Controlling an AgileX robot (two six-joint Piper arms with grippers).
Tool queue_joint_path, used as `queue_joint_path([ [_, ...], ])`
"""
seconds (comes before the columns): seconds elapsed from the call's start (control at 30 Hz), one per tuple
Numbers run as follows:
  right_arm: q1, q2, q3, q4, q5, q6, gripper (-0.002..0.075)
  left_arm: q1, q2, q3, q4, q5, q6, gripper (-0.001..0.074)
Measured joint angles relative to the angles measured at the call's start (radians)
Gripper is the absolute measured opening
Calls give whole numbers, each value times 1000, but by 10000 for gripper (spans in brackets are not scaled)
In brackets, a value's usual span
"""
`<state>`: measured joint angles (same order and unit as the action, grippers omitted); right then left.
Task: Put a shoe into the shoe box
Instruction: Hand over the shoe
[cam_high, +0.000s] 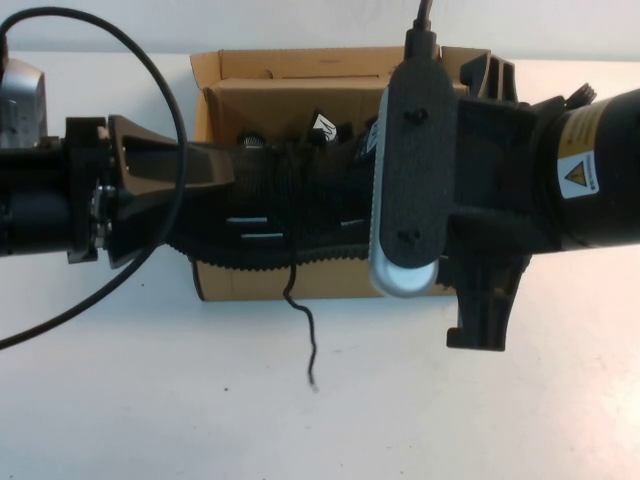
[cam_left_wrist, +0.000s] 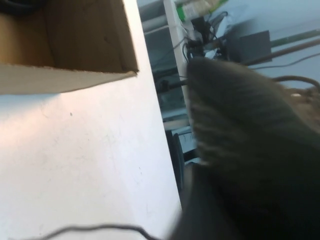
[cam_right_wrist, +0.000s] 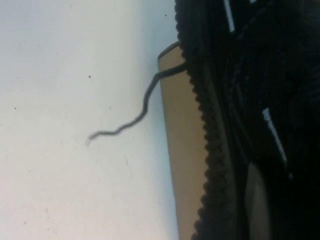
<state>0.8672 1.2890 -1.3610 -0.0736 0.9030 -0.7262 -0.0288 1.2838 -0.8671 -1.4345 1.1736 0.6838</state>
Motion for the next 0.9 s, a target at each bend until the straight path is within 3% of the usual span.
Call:
queue_joint_path([
  [0.17,0,0,0,0,0,-4,-9,0,1,0,8,-22,-2,156],
  [0.43,0,-1,0,18,-2,-4,-7,0,2,0,19,-25,23,139],
  [0.53,0,-1,0,47,-2,-4,29,0,2,0,20,-25,39,138],
  [0.63,0,-1,0,89,5,-4,144,0,2,0,26,-15,60,137],
  [0.8,0,-1,0,115,45,68,483,0,2,0,36,-8,81,135],
  [0.9,0,-1,-6,86,97,126,582,0,2,0,34,-17,99,135],
])
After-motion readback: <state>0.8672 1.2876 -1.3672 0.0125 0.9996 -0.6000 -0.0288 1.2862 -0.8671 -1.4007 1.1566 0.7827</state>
